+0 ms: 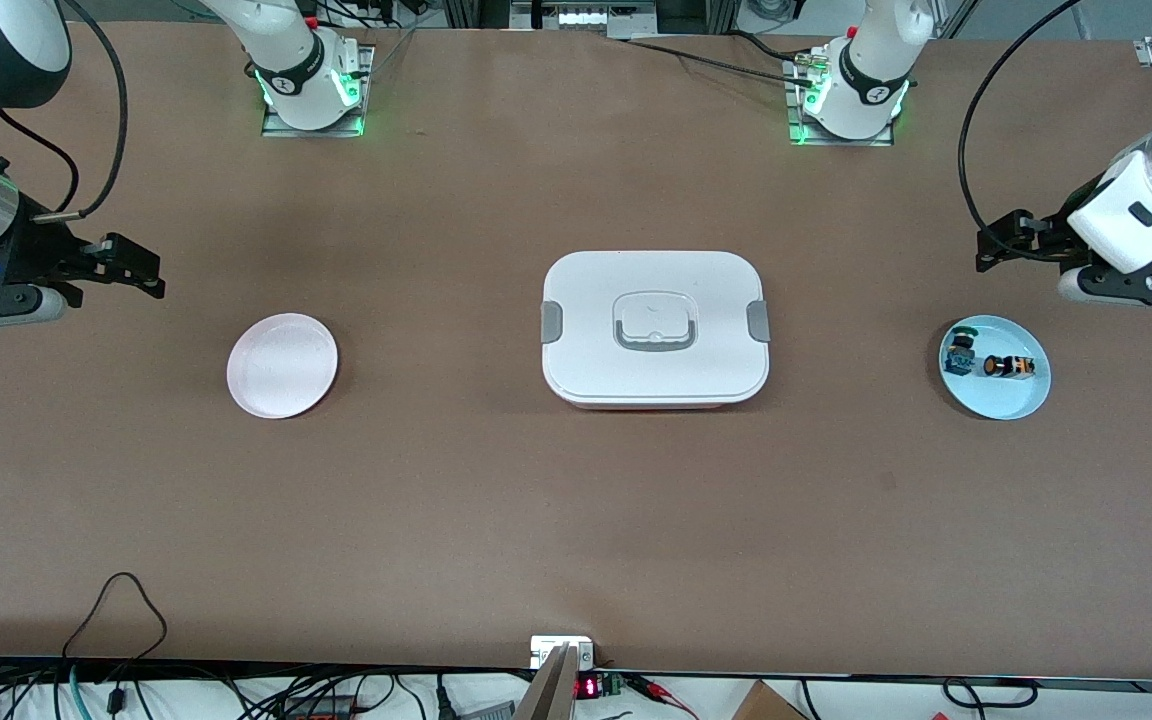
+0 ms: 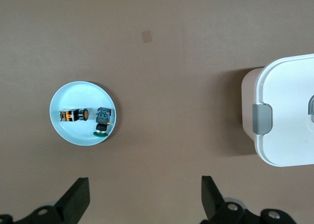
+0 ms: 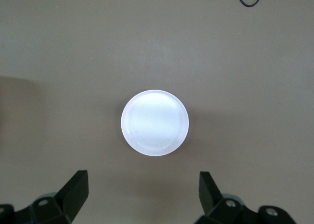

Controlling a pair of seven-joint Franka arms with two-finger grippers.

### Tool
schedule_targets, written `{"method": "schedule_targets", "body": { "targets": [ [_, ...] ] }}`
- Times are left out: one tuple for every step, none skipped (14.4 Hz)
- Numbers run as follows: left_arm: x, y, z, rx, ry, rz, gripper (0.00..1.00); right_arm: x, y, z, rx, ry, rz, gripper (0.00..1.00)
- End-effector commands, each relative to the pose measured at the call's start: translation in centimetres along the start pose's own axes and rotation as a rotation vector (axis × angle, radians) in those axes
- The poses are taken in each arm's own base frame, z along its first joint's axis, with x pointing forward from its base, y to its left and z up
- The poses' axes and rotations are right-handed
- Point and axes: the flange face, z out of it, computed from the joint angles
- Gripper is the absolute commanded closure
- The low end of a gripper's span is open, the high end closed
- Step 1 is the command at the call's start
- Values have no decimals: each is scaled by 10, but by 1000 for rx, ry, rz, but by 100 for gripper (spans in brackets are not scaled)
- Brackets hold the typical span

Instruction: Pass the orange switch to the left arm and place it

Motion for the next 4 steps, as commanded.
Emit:
{"method": "schedule_targets", "body": {
  "targets": [
    [6,1,-6,23,-9,3,0,-1,-2,-4,-19,9,0,0],
    [6,1,-7,23,-8,5,0,-1,-2,-4,-19,9,0,0],
    [6,2,-7,24,-6,5,0,-1,-2,-4,-19,9,0,0],
    [6,3,-7,22,-6,6,0,-1,-2,-4,-19,10,0,0]
  ]
}}
